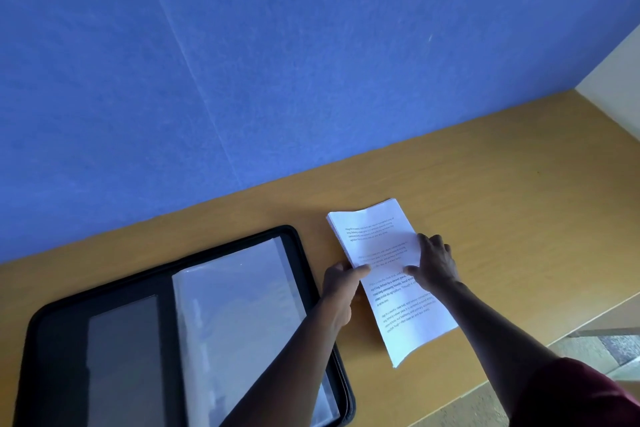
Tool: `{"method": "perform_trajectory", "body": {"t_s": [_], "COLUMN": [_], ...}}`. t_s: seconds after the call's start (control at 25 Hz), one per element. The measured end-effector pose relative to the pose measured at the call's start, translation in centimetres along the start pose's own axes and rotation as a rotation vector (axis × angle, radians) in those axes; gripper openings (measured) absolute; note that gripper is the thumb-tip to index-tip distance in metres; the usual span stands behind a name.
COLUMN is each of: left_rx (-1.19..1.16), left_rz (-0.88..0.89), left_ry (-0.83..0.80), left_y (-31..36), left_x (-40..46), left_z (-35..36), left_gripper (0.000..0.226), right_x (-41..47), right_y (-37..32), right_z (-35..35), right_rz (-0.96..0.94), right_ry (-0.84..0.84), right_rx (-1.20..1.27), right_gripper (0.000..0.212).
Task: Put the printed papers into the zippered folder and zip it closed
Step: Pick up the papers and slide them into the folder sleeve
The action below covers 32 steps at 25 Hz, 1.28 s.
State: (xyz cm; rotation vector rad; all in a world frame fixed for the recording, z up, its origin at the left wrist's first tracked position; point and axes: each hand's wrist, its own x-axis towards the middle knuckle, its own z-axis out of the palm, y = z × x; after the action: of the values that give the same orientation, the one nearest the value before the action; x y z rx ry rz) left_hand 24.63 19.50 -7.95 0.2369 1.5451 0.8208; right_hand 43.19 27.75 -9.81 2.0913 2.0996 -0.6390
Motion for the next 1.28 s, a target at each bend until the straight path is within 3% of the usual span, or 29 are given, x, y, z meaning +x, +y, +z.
{"method": "perform_trajectory", "body": {"t_s": [0.12,0.36,0.56,0.64,0.8,1.0,1.28], "left_rx": [0.078,0.309,0.386,0.394,0.356,0.301,0.281], "left_rz": [-0.005,0.091,0.186,0.215,0.286,0.394,0.591], "left_ry": [-0.068,0.005,-0.037,-0.059,-0.085,-0.132,-0.077], "left_y": [0.1,0.3,0.7,1.0,1.4,3.1,5.4], "left_x": [-0.1,-0.6,-1.2,-1.7,-2.0,-2.4,-3.2], "left_z": [0.4,0.2,-1.2,-2.0,-3.2,-3.6,-3.1], "left_gripper": [0.019,0.022,0.013,0.01,0.015,0.018,0.017], "right_x": [-0.1,-1.2,-1.2,-1.1,-1.3,-1.5,-2.7], "right_y": [-0.2,-0.3,0.6,1.1,1.7,1.2,-0.5], "right_z": [0.2,1.0,0.8,0.6,-0.4,-3.7,-6.7], "right_rz": [0.007,-0.003,0.022,0.034,0.023,-0.041,-0.122], "right_ry": [0.0,-0.009,0.028,-0.002,-0.061,0.04,0.275], "right_rx": [0.017,0.079,0.351,0.494,0.873,1.017,0.999], "right_gripper": [0.077,0.083,0.076,0.065,0.022,0.015,0.013]}}
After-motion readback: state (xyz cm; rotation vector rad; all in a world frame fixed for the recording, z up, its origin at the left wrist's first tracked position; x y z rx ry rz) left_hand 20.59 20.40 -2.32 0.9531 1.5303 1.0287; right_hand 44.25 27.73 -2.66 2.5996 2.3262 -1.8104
